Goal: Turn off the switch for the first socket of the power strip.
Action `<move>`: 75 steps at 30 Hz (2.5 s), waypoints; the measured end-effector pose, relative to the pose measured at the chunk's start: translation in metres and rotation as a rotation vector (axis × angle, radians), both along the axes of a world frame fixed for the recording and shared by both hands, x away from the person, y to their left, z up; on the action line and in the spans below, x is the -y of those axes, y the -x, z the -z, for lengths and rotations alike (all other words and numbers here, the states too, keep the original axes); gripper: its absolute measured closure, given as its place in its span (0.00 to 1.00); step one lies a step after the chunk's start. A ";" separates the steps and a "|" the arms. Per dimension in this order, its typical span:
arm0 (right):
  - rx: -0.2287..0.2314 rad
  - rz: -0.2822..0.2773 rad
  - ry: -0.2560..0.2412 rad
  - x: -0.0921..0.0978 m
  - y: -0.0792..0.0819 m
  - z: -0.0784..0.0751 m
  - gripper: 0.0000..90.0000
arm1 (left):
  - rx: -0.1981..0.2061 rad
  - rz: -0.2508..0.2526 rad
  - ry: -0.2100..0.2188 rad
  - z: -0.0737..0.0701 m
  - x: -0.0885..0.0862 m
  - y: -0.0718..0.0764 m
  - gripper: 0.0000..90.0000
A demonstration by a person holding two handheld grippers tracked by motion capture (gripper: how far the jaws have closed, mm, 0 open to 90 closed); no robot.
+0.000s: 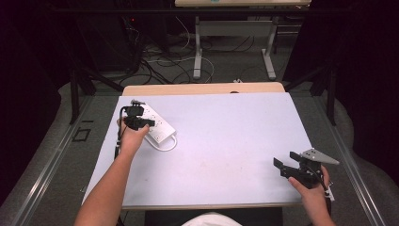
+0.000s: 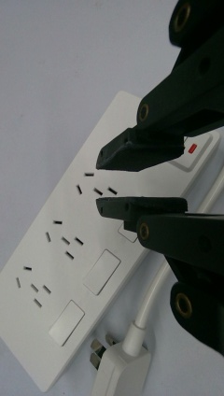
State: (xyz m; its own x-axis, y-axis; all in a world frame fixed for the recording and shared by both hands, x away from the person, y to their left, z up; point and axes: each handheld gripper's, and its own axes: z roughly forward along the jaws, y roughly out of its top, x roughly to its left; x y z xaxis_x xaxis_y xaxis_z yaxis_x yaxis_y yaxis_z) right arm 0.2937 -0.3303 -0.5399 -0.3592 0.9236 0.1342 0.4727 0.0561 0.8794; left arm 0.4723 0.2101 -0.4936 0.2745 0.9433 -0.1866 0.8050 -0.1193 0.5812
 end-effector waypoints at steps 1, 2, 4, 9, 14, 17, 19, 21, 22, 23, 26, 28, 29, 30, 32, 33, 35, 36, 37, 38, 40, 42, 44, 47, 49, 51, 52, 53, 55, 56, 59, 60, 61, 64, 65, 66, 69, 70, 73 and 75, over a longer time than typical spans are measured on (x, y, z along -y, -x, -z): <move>-0.001 0.001 -0.001 0.000 0.000 0.000 0.25 | 0.009 0.003 0.008 -0.001 0.001 0.001 0.81; -0.007 0.002 0.001 0.000 0.001 0.000 0.25 | 0.009 0.003 0.008 -0.001 0.001 0.001 0.79; -0.010 0.005 0.002 0.001 0.001 -0.001 0.25 | 0.024 -0.002 0.009 -0.002 0.003 0.002 0.77; -0.007 0.003 0.001 0.000 0.001 -0.001 0.25 | 0.037 0.010 0.015 -0.007 0.004 0.006 0.72; -0.006 0.003 -0.002 0.001 0.001 0.000 0.25 | 0.058 0.020 0.018 -0.010 0.006 0.011 0.67; -0.004 0.002 0.001 0.001 0.001 -0.001 0.25 | 0.063 0.027 0.018 -0.013 0.007 0.014 0.65; -0.005 0.005 0.000 0.001 0.001 -0.001 0.26 | 0.054 0.037 0.021 -0.015 0.007 0.016 0.63; -0.010 0.004 0.007 0.001 0.002 -0.001 0.26 | 0.062 0.040 0.024 -0.016 0.007 0.018 0.60; -0.010 0.004 0.007 0.001 0.002 -0.001 0.26 | 0.067 0.043 0.023 -0.016 0.008 0.018 0.60; -0.010 0.005 0.005 0.001 0.002 -0.001 0.25 | 0.074 0.038 0.024 -0.017 0.008 0.019 0.59; -0.013 0.009 0.000 0.001 0.002 -0.001 0.25 | 0.081 0.041 0.020 -0.018 0.010 0.022 0.54; -0.019 0.007 0.011 0.001 0.002 -0.002 0.25 | 0.095 0.052 0.015 -0.019 0.011 0.024 0.52; -0.020 0.010 0.007 0.001 0.002 -0.002 0.25 | 0.091 0.057 0.017 -0.020 0.011 0.025 0.51; -0.011 0.007 0.004 0.001 0.002 -0.001 0.25 | 0.104 0.049 0.020 -0.020 0.013 0.026 0.49; -0.013 0.007 0.002 0.001 0.002 -0.002 0.25 | 0.104 0.059 0.027 -0.021 0.014 0.029 0.46; -0.013 0.007 0.002 0.001 0.002 -0.002 0.25 | 0.105 0.063 0.029 -0.022 0.014 0.030 0.46; -0.007 0.003 0.004 0.001 0.002 -0.002 0.25 | 0.113 0.071 0.022 -0.022 0.016 0.033 0.45; -0.011 0.007 -0.001 0.001 0.002 -0.002 0.25 | 0.115 0.072 0.014 -0.023 0.017 0.035 0.45; -0.011 0.006 0.001 0.001 0.002 -0.002 0.25 | 0.118 0.079 0.010 -0.024 0.018 0.037 0.45; -0.011 0.005 0.002 0.001 0.003 -0.002 0.25 | 0.119 0.086 0.009 -0.024 0.019 0.038 0.44; -0.007 0.002 0.002 0.002 0.002 -0.002 0.25 | 0.131 0.097 0.006 -0.025 0.020 0.041 0.44; -0.008 0.004 0.008 0.002 0.003 -0.003 0.25 | 0.161 0.116 -0.008 -0.026 0.022 0.045 0.44; -0.005 0.008 0.006 0.002 0.003 -0.002 0.25 | 0.185 0.147 -0.022 -0.027 0.023 0.048 0.44; 0.001 0.001 0.004 0.003 0.003 -0.003 0.25 | 0.209 0.155 -0.016 -0.029 0.025 0.053 0.42; 0.000 0.002 -0.002 0.003 0.003 -0.003 0.25 | 0.211 0.159 0.001 -0.031 0.026 0.057 0.41; -0.006 0.011 -0.003 0.002 0.004 -0.003 0.26 | 0.207 0.161 0.019 -0.032 0.027 0.060 0.39; -0.006 0.011 -0.004 0.002 0.004 -0.003 0.25 | 0.207 0.157 0.023 -0.032 0.027 0.062 0.37; -0.006 0.010 -0.004 0.002 0.004 -0.003 0.25 | 0.203 0.155 0.026 -0.032 0.028 0.063 0.36; -0.006 0.009 -0.004 0.002 0.004 -0.003 0.25 | 0.198 0.138 0.040 -0.031 0.029 0.067 0.31; -0.003 0.006 -0.002 0.003 0.004 -0.003 0.25 | 0.203 0.134 0.047 -0.031 0.029 0.069 0.27; -0.003 0.003 -0.001 0.003 0.004 -0.003 0.26 | 0.212 0.136 0.023 -0.030 0.030 0.076 0.18; -0.004 0.002 -0.001 0.003 0.004 -0.003 0.25 | 0.215 0.136 0.014 -0.030 0.029 0.079 0.17; -0.004 0.003 -0.001 0.003 0.004 -0.003 0.26 | 0.217 0.135 0.019 -0.030 0.030 0.081 0.15; 0.000 0.001 -0.007 0.002 0.004 -0.003 0.25 | 0.211 0.133 0.028 -0.030 0.029 0.088 0.03; 0.000 0.002 -0.008 0.002 0.004 -0.003 0.25 | 0.209 0.132 0.036 -0.030 0.028 0.091 0.00; 0.000 0.003 -0.007 0.002 0.004 -0.004 0.25 | 0.215 0.137 0.041 -0.030 0.027 0.093 0.00; 0.001 0.006 -0.010 0.002 0.004 -0.003 0.25 | 0.219 0.150 0.050 -0.029 0.025 0.103 0.00; 0.000 0.003 -0.007 0.002 0.004 -0.003 0.25 | 0.223 0.154 0.056 -0.029 0.025 0.105 0.00; 0.007 -0.006 -0.001 0.002 0.003 -0.003 0.25 | 0.232 0.165 0.062 -0.029 0.024 0.113 0.00; 0.013 -0.004 -0.005 0.002 0.003 -0.003 0.25 | 0.239 0.158 0.071 -0.028 0.023 0.119 0.00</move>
State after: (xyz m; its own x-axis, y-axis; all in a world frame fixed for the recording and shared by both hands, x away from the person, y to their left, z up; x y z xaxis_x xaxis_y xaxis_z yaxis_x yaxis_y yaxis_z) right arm 0.2906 -0.3323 -0.5370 -0.3649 0.9214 0.1337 0.4609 0.0539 0.8858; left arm 0.3530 0.1867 -0.4654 0.4609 0.8723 -0.1632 0.6188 -0.1841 0.7637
